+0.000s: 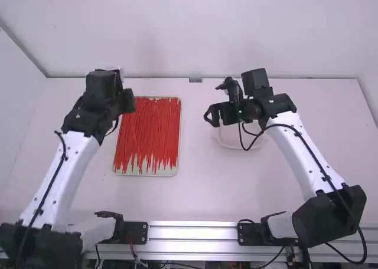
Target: Fasten the cable tie
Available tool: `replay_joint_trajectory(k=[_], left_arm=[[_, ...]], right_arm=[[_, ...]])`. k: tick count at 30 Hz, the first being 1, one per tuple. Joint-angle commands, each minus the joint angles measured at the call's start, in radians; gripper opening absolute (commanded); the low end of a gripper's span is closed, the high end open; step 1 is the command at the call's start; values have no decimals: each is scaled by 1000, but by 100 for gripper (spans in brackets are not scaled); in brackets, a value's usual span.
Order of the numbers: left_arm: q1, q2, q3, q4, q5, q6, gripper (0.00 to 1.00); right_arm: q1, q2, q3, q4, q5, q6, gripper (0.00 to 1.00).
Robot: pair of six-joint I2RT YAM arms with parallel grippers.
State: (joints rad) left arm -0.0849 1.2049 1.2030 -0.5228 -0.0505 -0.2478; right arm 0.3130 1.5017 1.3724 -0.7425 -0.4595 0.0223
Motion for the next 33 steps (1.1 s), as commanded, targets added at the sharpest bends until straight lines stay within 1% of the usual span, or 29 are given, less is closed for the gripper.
replay_joint_trajectory(k=[1,3,5,8,9,10,11,14,17,21,23,25,28,30,33], left_arm=[[6,-101,-64,27,66,-26,2],[6,-147,-93,48,105,-37,2],[6,-208,-127,89,185,-35,2],[6,-238,-148,132,248,-36,2],[6,-239,-150,137,253,-37,2],[6,-242,-159,161,274,-55,2],[6,-242,-159,161,274,-55,2],[5,-226,-164,200,327,-75,2],[-4,-190,-164,242,382,-79,2],[-49,-150,-164,318,431,-131,2],[-78,-134,-164,364,442,-136,2],[-117,-115,-164,427,402,-179,2],[-146,-108,-164,478,372,-212,2],[-161,-108,-164,527,372,-257,2],[-163,-108,-164,558,372,-311,2]], right_arm=[[26,2,30,23,-68,-6,100],[45,2,30,37,-85,-19,100],[74,2,30,66,-118,-30,100],[104,2,30,100,-132,-27,100],[108,2,30,103,-134,-27,100],[129,2,30,124,-155,-34,100],[129,2,30,124,-155,-34,100],[155,2,30,155,-216,-51,100],[169,2,30,184,-277,-53,99],[173,2,30,233,-343,-46,96],[172,2,30,253,-367,-45,96],[172,2,30,294,-381,-4,94],[172,2,30,332,-381,30,91],[172,2,30,372,-381,56,86],[172,2,30,398,-381,81,80]])
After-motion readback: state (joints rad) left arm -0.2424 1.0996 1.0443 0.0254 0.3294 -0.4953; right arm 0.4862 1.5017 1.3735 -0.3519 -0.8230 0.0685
